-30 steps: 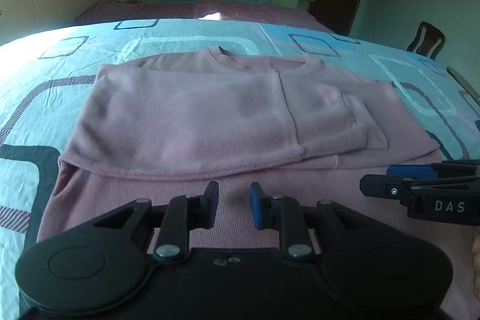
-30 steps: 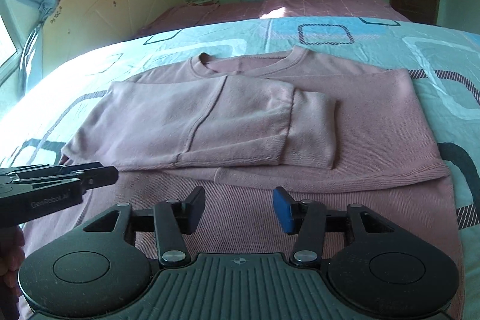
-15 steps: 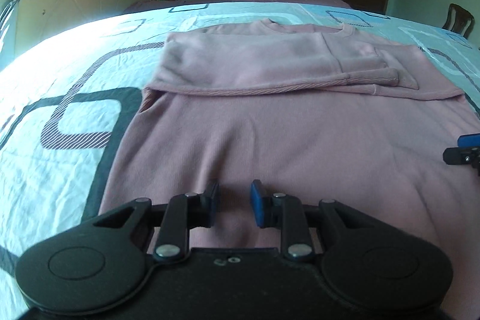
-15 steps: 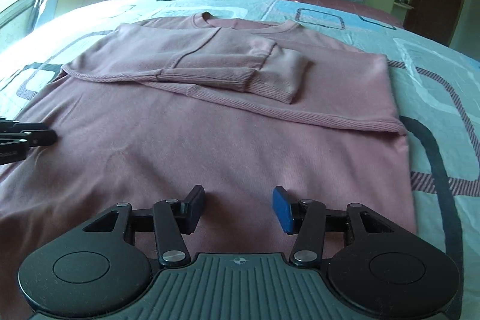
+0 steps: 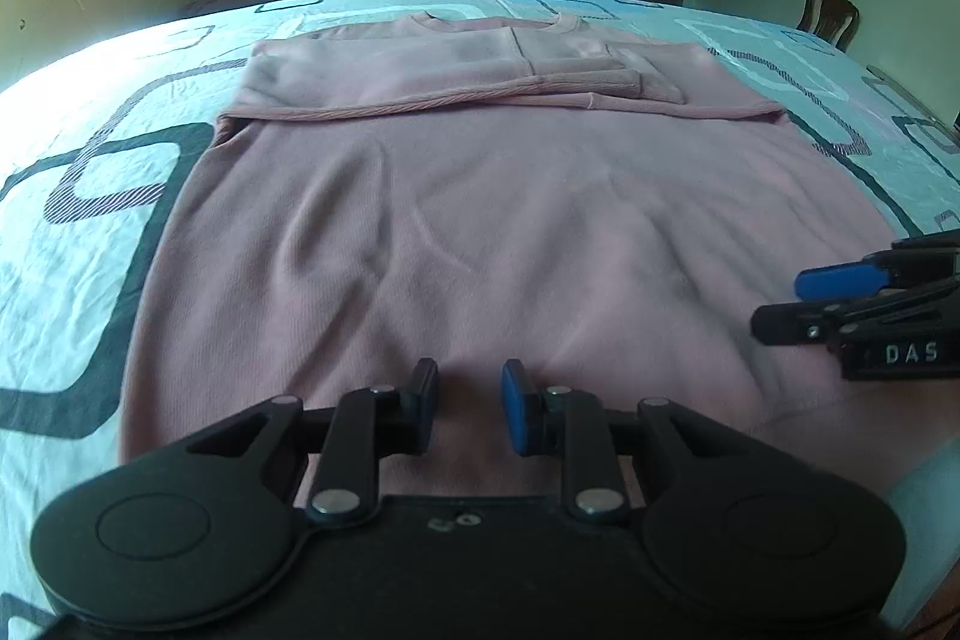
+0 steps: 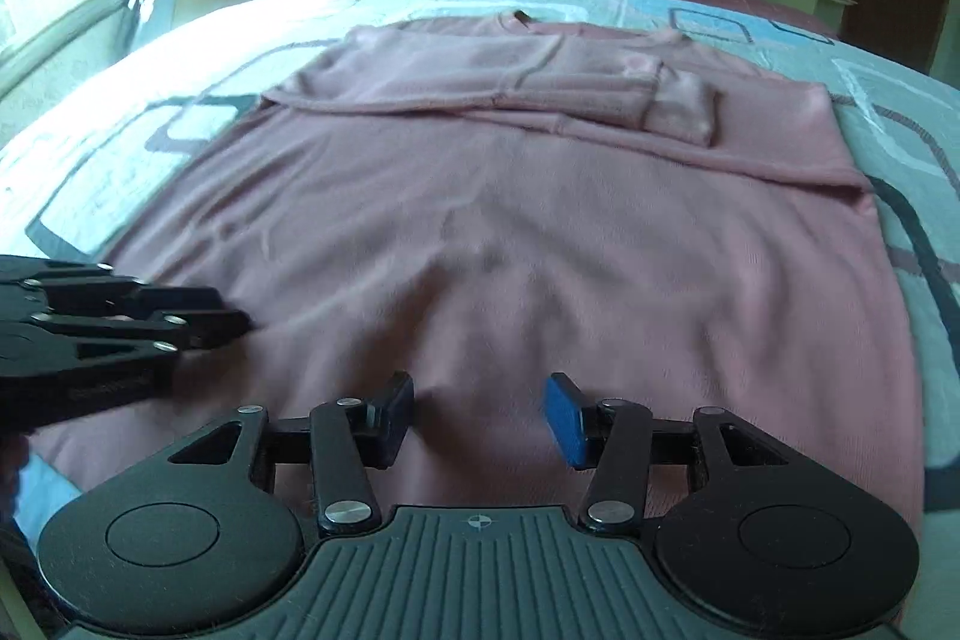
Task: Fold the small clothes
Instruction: 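Move both grippers to the sweatshirt hem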
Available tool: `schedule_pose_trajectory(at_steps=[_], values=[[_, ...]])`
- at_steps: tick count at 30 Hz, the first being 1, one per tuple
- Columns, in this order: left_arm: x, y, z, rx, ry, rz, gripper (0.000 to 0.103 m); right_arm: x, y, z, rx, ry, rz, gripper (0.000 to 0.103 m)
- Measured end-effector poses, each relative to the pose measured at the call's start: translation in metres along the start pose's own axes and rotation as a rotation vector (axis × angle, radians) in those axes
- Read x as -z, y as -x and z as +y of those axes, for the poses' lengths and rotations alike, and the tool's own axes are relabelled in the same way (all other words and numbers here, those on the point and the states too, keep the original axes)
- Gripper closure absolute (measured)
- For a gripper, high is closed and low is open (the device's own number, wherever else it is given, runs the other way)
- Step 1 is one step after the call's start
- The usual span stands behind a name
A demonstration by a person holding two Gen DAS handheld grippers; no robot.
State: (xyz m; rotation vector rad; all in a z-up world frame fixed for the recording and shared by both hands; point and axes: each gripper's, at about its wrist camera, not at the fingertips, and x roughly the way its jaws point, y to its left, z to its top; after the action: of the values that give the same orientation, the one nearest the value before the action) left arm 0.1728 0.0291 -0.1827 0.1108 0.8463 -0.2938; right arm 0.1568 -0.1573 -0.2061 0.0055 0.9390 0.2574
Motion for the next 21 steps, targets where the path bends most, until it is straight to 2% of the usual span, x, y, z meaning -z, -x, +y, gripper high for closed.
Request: schedule_pose_trajectory(at_steps=[7,13,21], values=[[0.032,0.036,0.035,-0.01,0.059,-0.009,0.078,0.038,0.039,-0.039,0.13,-0.115,0.018,0.054],[0.037,0.064,0.051,-0.05,0.143,-0.033,0.075,0.042,0.067,-0.037,0.185,-0.152,-0.04,0.054],[0.046,0.066,0.072,-0.06,0.185,-0.02,0.074,0.061,0.084,-0.071,0.296,-0.299,-0.047,0.054]])
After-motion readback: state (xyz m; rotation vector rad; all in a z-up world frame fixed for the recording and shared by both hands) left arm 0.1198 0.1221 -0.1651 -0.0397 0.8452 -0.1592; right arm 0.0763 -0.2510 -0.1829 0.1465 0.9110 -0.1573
